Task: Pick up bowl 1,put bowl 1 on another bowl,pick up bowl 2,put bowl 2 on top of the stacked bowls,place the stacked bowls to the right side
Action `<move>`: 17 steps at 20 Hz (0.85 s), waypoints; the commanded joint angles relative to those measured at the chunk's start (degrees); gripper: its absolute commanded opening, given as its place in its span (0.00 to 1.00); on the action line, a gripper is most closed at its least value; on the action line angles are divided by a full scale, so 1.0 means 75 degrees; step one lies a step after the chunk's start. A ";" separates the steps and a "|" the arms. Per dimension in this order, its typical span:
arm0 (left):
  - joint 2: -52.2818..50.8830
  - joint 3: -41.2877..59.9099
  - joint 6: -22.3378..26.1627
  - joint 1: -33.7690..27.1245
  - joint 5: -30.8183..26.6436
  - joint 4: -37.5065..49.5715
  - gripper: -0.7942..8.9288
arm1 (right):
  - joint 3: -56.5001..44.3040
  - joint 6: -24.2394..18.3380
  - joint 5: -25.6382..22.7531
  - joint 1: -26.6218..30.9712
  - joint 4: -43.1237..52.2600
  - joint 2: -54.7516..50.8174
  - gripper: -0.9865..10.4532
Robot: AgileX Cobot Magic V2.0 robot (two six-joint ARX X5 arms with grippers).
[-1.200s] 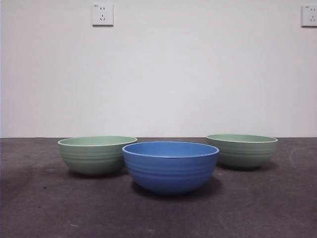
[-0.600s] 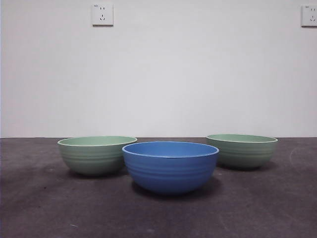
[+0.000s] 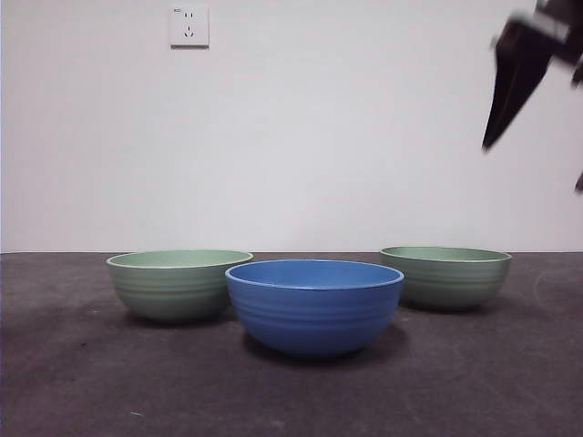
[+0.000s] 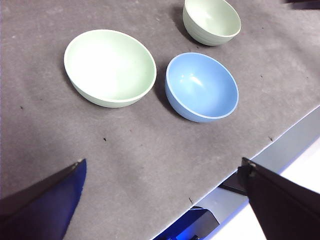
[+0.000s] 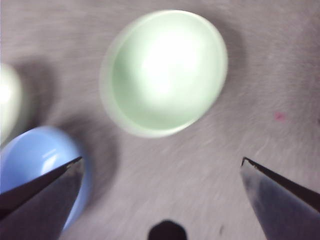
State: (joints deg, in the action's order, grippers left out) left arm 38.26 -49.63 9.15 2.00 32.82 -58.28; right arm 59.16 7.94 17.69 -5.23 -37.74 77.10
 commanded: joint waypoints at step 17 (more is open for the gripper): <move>-0.0006 -0.0035 -0.0012 -0.0015 0.0026 -0.0012 0.66 | 0.0038 0.0711 -0.0408 -0.0026 0.2492 0.2894 0.12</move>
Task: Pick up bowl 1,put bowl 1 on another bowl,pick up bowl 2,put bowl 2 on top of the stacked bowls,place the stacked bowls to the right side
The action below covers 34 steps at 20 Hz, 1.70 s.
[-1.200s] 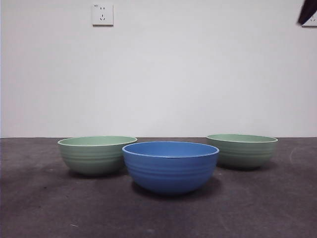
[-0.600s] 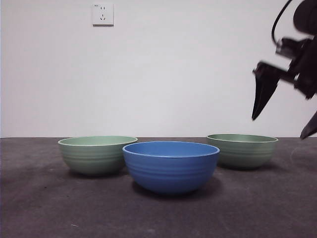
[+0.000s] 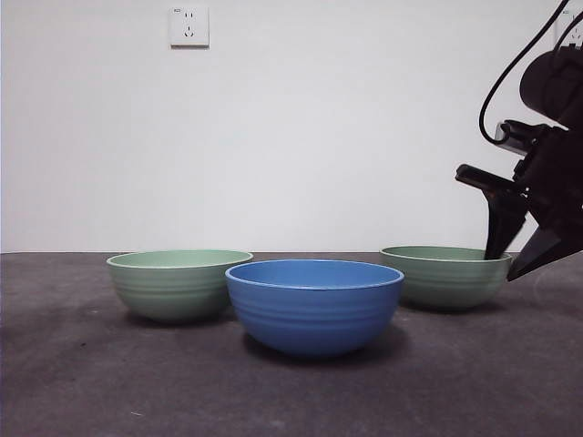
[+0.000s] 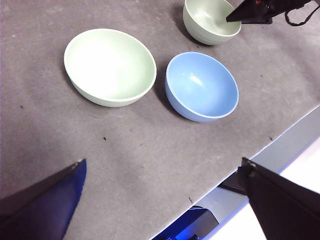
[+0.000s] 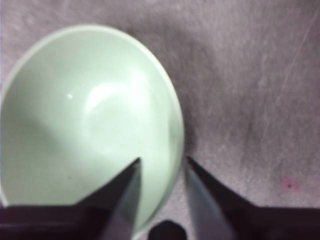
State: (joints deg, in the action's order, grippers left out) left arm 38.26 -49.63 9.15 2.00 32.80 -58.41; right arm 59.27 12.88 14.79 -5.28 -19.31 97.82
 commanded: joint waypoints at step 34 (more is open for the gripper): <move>-0.0003 -0.0035 -0.0012 -0.0006 0.0023 0.0061 0.66 | 0.0023 -0.0391 -0.1209 -0.3672 -0.1355 -0.0863 0.09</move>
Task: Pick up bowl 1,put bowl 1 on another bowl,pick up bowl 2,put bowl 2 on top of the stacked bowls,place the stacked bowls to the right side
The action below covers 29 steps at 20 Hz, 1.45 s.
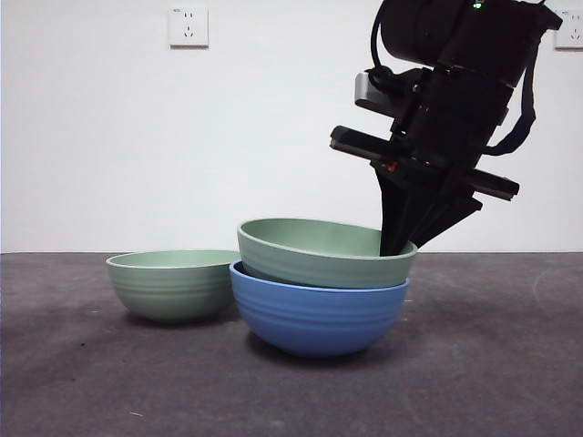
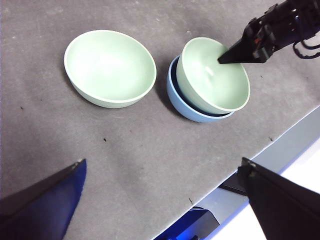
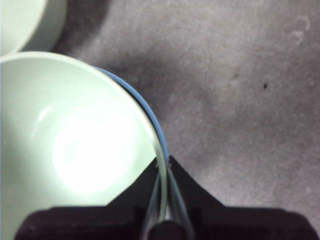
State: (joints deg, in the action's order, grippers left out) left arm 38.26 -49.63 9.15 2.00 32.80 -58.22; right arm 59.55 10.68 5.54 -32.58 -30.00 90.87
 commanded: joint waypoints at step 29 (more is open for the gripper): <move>0.6432 -0.1250 -0.1536 0.1594 -0.3212 0.4095 0.66 | -0.0012 0.0061 -0.0023 -0.0221 -0.2407 -0.5907 0.28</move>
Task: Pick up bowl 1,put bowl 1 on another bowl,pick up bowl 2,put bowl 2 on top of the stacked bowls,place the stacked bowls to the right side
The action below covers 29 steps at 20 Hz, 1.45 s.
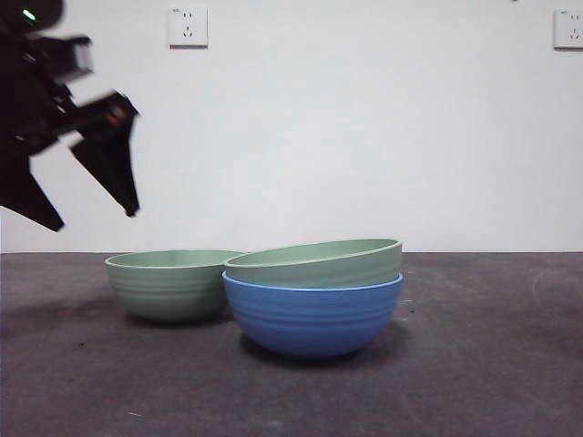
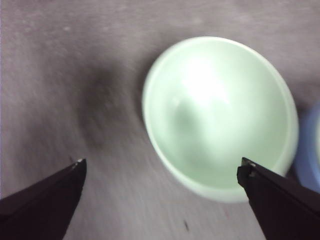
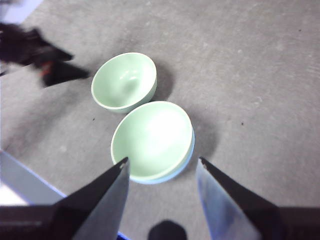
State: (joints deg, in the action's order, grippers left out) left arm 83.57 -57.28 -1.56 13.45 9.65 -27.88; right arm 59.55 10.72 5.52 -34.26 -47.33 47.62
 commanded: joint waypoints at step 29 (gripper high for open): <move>0.0178 -0.0772 -0.0195 0.0344 -0.0055 -0.0076 0.07 | -0.0012 0.0251 -0.0012 0.0003 -0.0670 -0.0615 0.28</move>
State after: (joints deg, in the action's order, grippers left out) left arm 84.82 -63.24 -3.53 15.66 8.69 -28.29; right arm 59.55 12.23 5.52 -34.26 -52.66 43.05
